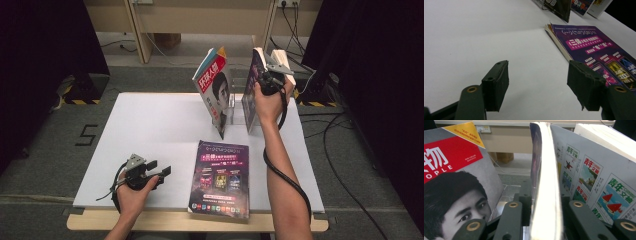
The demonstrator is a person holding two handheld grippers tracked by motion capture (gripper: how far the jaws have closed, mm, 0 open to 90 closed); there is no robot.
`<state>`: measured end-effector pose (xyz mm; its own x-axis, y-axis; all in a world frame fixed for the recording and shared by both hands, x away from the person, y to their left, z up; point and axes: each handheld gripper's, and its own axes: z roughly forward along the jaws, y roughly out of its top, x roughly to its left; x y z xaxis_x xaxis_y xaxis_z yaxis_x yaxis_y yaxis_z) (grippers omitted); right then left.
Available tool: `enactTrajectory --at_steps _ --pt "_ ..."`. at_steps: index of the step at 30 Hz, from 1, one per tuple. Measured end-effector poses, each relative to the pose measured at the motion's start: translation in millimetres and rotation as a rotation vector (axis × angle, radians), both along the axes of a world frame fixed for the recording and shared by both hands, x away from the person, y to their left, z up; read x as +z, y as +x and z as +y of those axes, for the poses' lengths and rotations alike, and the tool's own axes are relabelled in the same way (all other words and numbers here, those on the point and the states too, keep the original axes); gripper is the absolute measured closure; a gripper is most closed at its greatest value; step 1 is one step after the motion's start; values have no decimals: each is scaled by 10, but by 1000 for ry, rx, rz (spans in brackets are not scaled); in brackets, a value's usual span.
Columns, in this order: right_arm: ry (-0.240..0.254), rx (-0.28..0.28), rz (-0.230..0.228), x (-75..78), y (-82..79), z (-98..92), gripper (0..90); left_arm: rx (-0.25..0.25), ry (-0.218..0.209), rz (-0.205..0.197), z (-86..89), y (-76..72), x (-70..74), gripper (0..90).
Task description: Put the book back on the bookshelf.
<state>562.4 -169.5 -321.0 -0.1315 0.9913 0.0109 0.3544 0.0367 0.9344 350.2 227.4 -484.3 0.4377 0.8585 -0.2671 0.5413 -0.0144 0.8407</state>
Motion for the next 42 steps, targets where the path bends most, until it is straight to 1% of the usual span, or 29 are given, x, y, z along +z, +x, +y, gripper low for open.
enactTrajectory --at_steps 2,5,10,11,15,19,20,21,31,33,34,37,42 --pt "2 1 0 1 -9 -4 724 -1 0 0 -1 1 1 331" --pt "18 5 1 3 -21 -5 706 -1 -1 0 -6 3 -1 330" --pt "23 11 3 -6 -47 -16 689 -3 -4 -4 -13 2 3 330" --pt "32 11 6 -8 -57 -15 685 -2 -4 -5 -15 2 3 330" --pt "30 15 10 -21 -93 -16 672 -5 -3 -6 -24 0 10 329" --pt "52 15 13 -23 -144 -22 660 -12 -1 -6 -35 3 14 329" --pt "42 16 8 -26 -158 -27 658 -14 -1 -7 -40 3 15 329" --pt "47 18 10 -28 -179 -23 655 -15 -1 -7 -43 3 16 329" --pt "47 22 14 -52 -334 -39 640 -28 1 -6 -92 11 22 329" --pt "53 23 18 -58 -363 -40 638 -34 1 -7 -102 15 21 329" --pt "49 26 17 -65 -374 -47 638 -37 3 -7 -107 16 22 329" --pt "63 25 20 -92 -414 -53 637 -41 4 -6 -124 18 24 329" --pt "58 34 17 -115 -487 -52 634 -49 0 -8 -146 23 27 329"
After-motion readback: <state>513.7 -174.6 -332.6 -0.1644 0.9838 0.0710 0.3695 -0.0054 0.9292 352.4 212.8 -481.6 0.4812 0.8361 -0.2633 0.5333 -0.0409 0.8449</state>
